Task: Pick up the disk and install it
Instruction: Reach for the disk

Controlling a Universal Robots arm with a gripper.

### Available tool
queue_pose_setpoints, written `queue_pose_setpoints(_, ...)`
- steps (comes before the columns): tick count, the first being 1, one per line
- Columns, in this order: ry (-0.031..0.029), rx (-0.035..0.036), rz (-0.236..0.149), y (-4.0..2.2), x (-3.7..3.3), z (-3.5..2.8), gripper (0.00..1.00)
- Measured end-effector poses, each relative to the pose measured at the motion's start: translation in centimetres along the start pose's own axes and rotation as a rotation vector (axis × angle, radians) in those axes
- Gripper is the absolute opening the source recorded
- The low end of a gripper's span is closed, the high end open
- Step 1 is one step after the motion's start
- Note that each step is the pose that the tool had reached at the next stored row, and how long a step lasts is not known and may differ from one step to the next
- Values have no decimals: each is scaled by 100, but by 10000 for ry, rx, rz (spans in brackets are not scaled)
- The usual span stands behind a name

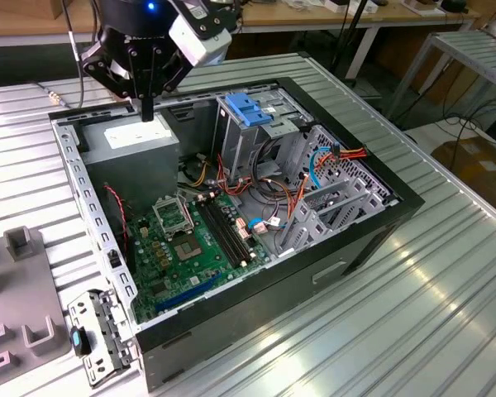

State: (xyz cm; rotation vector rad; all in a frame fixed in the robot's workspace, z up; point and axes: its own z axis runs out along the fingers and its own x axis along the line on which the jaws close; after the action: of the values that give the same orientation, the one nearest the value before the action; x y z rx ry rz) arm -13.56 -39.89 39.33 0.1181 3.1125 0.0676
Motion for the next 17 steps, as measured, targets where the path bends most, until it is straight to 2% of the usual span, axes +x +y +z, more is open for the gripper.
queue_pose_setpoints(17,0,0,0,-4,57,-1,11)
